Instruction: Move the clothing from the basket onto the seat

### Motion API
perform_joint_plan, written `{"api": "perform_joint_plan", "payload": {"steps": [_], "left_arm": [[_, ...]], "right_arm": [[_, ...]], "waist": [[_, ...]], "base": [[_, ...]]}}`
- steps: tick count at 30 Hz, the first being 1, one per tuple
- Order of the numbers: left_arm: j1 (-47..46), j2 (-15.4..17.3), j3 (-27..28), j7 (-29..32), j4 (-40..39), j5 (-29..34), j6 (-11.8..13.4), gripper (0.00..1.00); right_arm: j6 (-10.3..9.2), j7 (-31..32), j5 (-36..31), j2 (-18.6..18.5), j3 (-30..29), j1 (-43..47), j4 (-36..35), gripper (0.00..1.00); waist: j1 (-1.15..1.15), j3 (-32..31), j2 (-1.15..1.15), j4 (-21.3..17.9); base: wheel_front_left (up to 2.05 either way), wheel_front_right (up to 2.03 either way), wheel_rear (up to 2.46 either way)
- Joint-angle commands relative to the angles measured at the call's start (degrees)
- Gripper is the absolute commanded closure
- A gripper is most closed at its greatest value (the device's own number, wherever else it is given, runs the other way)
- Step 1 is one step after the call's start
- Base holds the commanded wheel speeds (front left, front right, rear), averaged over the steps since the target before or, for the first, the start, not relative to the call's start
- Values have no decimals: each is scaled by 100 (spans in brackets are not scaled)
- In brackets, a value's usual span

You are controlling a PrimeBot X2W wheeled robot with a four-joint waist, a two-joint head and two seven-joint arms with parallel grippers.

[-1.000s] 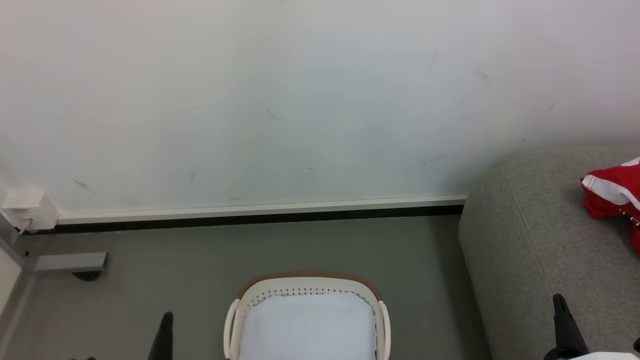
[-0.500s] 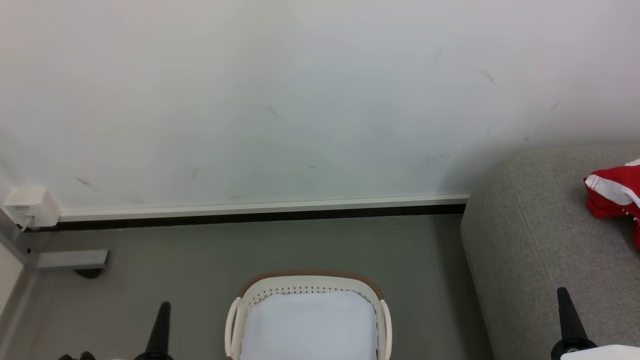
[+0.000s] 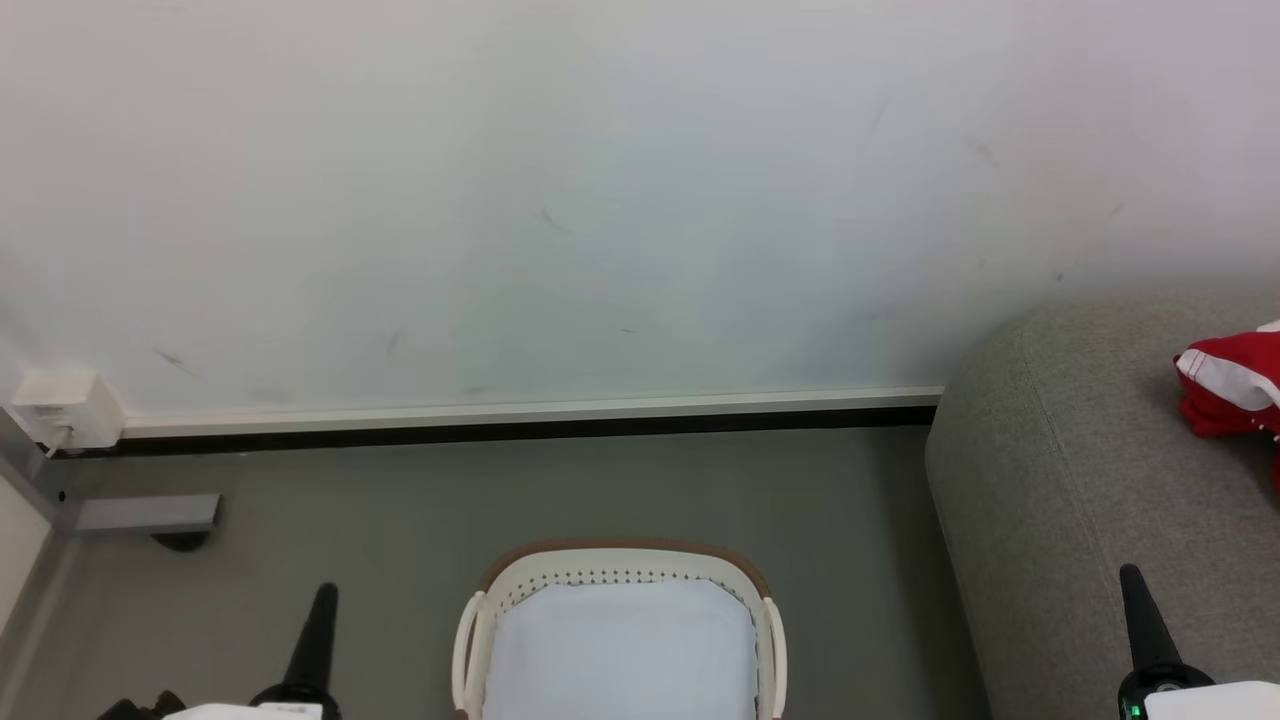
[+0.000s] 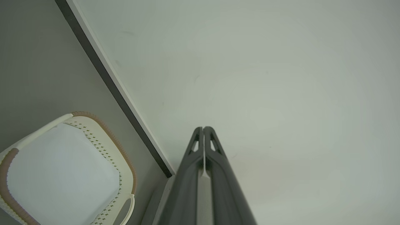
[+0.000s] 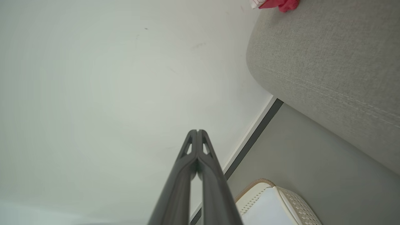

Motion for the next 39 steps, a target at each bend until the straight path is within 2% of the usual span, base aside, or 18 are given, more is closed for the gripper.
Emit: {"api": "perform_joint_plan", "payload": {"steps": [1, 39], "left_arm": [[-104, 48, 26, 27, -47, -191, -36, 100], [-380, 63, 167, 474, -94, -1779, -53, 100]], "right_arm": [[-9, 30, 175, -64, -36, -124, -64, 100], [-13, 474, 1924, -76, -191, -269, -178, 100]], "waist": [[0, 2, 0, 3], [-1, 73, 0, 89]], "base": [[0, 0, 0], [0, 0, 0]]}}
